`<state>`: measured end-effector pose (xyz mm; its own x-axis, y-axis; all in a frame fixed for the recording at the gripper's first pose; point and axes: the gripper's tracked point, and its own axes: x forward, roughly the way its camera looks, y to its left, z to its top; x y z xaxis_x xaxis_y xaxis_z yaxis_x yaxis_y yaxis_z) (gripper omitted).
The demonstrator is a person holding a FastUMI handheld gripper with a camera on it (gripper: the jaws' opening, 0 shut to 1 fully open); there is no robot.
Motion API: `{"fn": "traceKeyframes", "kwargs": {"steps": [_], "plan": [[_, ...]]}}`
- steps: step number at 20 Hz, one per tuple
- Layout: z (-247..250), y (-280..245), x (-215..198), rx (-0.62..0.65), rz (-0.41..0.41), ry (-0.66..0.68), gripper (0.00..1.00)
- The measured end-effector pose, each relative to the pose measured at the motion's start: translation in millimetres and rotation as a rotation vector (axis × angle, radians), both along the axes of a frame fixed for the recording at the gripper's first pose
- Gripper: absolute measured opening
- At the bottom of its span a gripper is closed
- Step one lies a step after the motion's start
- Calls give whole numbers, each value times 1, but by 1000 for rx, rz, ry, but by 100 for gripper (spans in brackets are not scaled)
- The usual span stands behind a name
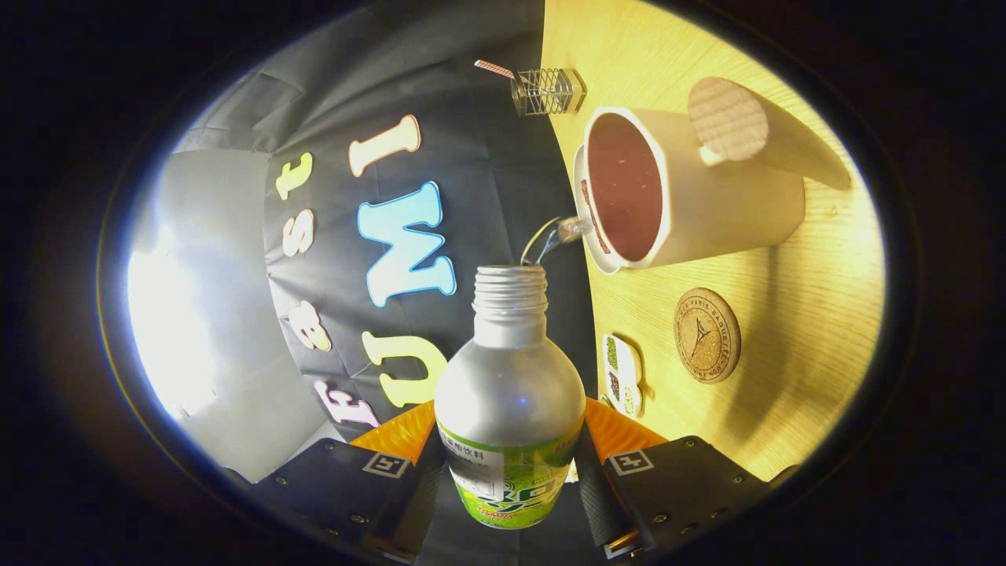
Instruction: Take the bottle from table, then pour the juice into the cup, finally place the bottle on the coaster
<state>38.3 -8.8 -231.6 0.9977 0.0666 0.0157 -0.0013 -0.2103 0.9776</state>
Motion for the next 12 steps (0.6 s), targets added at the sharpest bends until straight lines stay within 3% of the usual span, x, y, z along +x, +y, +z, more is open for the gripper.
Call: {"fn": "traceKeyframes", "kwargs": {"steps": [12], "plan": [[-4, 3, 2, 41, -3, -3, 76]]}}
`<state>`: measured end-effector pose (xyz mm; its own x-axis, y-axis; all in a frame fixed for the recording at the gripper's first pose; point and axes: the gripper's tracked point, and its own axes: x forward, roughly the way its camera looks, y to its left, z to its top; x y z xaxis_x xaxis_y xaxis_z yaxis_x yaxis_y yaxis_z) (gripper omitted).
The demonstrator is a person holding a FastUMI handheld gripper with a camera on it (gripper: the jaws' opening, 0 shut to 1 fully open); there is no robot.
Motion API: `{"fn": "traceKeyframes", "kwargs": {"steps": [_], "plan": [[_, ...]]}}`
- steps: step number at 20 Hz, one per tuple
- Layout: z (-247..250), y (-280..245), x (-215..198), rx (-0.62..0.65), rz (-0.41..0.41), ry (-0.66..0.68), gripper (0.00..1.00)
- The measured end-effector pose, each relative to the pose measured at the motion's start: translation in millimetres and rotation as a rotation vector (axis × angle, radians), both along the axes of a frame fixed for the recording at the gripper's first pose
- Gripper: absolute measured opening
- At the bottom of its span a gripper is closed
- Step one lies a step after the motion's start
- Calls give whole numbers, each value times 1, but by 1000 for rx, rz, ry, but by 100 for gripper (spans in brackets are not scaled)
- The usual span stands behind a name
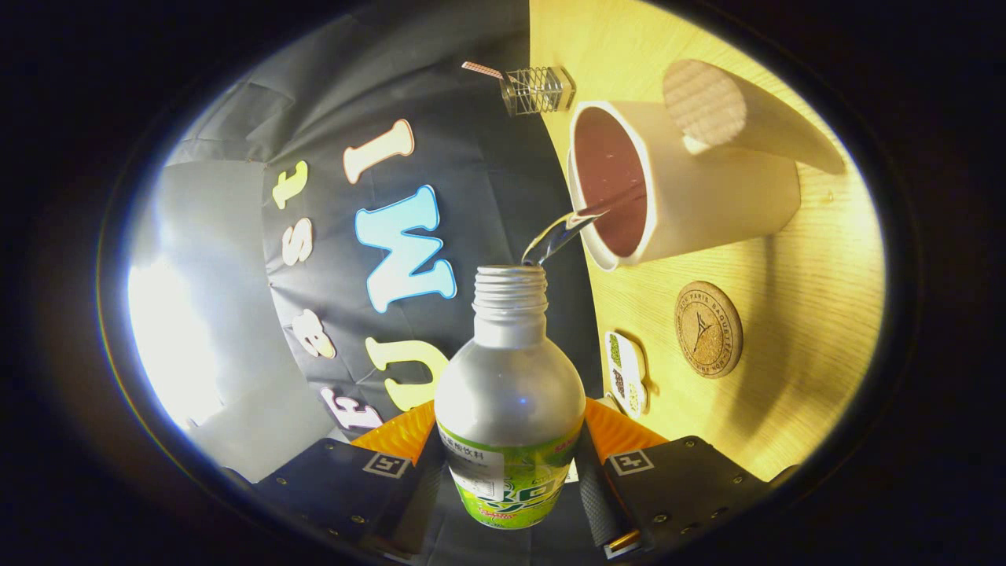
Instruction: Take the bottle from table, then pour the juice into the cup, finally place the bottle on the coaster
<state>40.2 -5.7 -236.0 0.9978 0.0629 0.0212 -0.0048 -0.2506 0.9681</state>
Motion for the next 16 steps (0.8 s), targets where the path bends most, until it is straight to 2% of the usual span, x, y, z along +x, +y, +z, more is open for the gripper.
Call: {"fn": "traceKeyframes", "kwargs": {"steps": [16], "plan": [[0, -4, -3, 67, -23, -23, 76]]}}
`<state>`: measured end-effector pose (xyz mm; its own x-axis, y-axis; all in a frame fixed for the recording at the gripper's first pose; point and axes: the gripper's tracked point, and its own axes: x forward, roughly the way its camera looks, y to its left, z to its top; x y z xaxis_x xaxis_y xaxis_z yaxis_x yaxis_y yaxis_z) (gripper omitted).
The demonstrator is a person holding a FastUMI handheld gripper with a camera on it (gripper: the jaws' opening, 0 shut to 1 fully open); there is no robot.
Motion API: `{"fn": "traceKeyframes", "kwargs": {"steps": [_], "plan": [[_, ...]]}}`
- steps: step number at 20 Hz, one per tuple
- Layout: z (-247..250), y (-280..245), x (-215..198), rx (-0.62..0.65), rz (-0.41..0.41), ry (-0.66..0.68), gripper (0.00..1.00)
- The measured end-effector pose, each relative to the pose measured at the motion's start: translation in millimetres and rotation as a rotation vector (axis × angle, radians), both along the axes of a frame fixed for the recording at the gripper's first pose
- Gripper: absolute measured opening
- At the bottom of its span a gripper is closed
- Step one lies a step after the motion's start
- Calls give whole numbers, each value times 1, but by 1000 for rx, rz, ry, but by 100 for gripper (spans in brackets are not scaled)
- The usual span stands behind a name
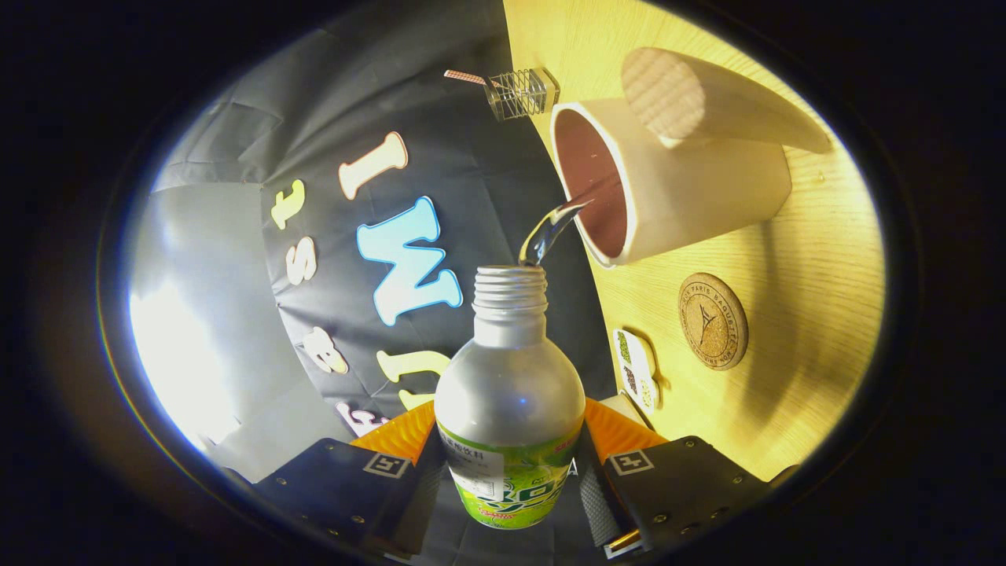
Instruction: Take the bottle from table, then pour the juice into the cup, finally place the bottle on the coaster
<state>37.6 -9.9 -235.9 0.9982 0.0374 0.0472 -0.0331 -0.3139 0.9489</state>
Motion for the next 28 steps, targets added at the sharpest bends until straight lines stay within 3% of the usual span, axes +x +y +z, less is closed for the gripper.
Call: {"fn": "traceKeyframes", "kwargs": {"steps": [28], "plan": [[-2, -14, 7, 206, -58, 45, 76]]}}
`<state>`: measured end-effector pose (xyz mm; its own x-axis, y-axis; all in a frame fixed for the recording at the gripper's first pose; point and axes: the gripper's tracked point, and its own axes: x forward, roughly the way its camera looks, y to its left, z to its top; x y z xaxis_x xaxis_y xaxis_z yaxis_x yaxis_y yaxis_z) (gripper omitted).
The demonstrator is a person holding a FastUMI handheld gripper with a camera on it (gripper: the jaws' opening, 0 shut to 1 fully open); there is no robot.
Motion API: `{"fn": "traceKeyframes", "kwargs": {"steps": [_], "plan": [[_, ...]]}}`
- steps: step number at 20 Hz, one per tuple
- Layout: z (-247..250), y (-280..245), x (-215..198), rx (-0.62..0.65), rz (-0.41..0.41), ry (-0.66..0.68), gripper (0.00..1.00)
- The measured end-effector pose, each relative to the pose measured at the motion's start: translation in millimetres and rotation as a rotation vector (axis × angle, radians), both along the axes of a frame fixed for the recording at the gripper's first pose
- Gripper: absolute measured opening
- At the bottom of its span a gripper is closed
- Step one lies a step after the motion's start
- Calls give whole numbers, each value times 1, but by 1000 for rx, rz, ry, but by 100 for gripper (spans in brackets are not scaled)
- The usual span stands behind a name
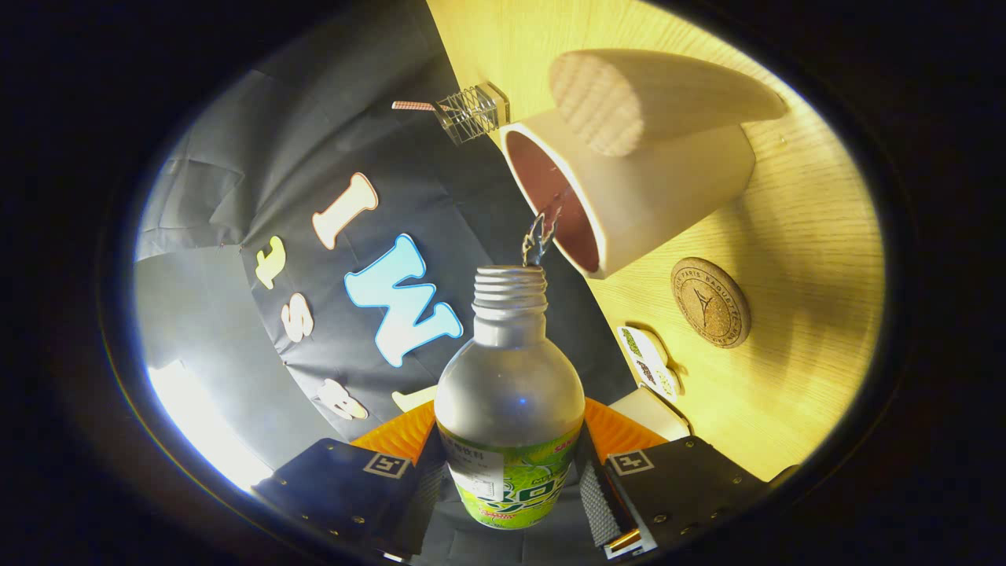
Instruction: Take the bottle from table, then pour the juice into the cup, finally place the bottle on the coaster
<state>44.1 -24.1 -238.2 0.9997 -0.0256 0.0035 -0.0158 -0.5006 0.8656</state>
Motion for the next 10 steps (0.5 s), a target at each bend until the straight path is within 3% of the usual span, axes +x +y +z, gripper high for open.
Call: {"fn": "traceKeyframes", "kwargs": {"steps": [10], "plan": [[12, -5, -1, 50, 4, 5, 76]]}}
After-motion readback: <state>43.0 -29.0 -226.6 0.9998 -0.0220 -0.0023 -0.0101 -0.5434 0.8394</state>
